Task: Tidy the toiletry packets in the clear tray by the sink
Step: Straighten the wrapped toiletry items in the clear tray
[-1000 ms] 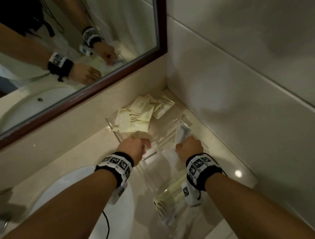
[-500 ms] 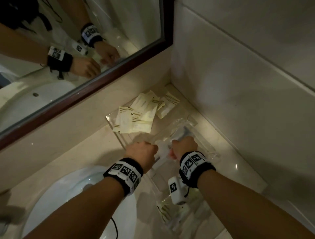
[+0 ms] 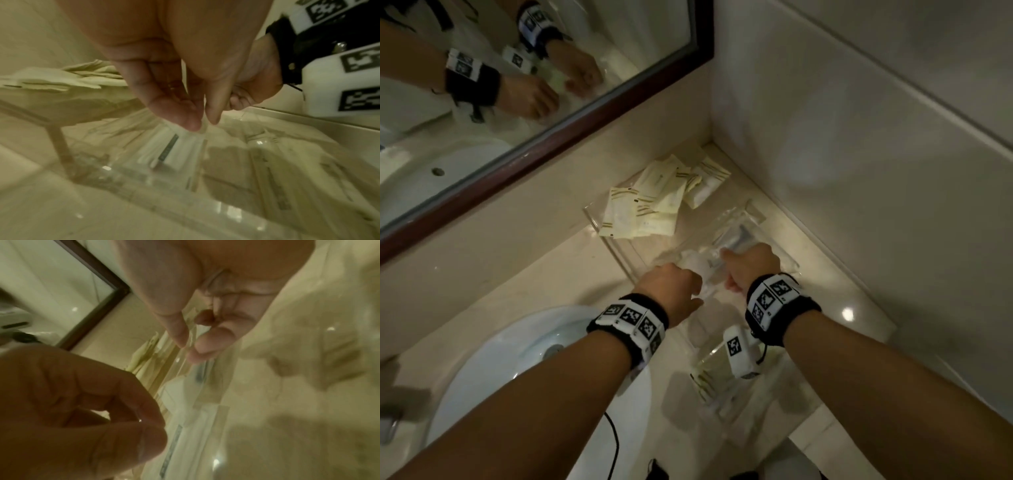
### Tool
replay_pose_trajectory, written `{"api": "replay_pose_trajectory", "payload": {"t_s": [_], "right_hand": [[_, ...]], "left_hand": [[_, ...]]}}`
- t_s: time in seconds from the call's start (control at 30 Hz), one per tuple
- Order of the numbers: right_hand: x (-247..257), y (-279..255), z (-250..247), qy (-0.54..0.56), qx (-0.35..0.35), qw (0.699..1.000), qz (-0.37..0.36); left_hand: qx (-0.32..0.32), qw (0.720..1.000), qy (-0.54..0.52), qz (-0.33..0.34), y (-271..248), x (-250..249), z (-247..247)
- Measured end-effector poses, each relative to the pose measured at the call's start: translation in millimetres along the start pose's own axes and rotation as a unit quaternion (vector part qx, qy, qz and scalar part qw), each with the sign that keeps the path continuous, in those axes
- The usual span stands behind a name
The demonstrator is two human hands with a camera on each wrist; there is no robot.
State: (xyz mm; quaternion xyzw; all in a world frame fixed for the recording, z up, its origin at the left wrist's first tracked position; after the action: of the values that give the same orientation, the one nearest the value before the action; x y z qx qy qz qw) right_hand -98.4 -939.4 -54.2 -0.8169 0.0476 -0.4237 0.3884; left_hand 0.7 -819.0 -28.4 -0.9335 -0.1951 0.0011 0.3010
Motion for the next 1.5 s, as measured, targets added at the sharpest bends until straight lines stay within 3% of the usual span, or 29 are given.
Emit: {"api": "replay_pose_trajectory", "payload": {"t_s": [0.17, 0.43, 0.63, 0.83, 1.23, 1.5], "right_hand": [[-10.3, -19.6, -38.4, -0.032, -0.048, 0.998, -0.029], [-94.5, -60.4, -97.8, -0.038, -0.142, 0.989, 0.015], [-141.2, -93.6, -96.7, -0.069, -0.123, 0.989, 0.049], [-165.8, -113.4, -78.2, -0.134, -0.096, 0.985, 0.049], [-163.5, -98.6, -65.3, -0.135, -0.083, 0.986, 0.045], [-91.2, -84.5, -83.9, -0.045, -0.13, 0.99, -0.01]], "left_hand": [[-0.021, 0.997, -0.056, 0.053, -21.3, -45.6, -7.7], [-0.007, 0.995, -0.034, 0.095, -52.0, -105.4, 21.1], [0.005, 0.996, -0.019, 0.082, -60.4, -122.0, 49.1], [-0.042, 0.998, 0.008, 0.049, -61.4, -132.4, 55.3], [-0.067, 0.996, 0.038, 0.032, -58.9, -127.7, 39.8], [-0.109, 0.993, -0.042, -0.036, -40.0, -87.9, -22.1]]}}
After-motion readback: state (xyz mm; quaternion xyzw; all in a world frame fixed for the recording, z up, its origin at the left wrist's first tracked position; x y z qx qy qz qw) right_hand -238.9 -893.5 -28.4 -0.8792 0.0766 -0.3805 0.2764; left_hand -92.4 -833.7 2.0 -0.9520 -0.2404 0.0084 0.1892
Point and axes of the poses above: each hand's wrist, its own y-axis towards the middle knuckle, its own z-axis out of the palm, x = y × z, the point moved 7 cm from there along y, towards the middle knuckle, and after that the axes turned 13 degrees about y, right-handed, at the moved point
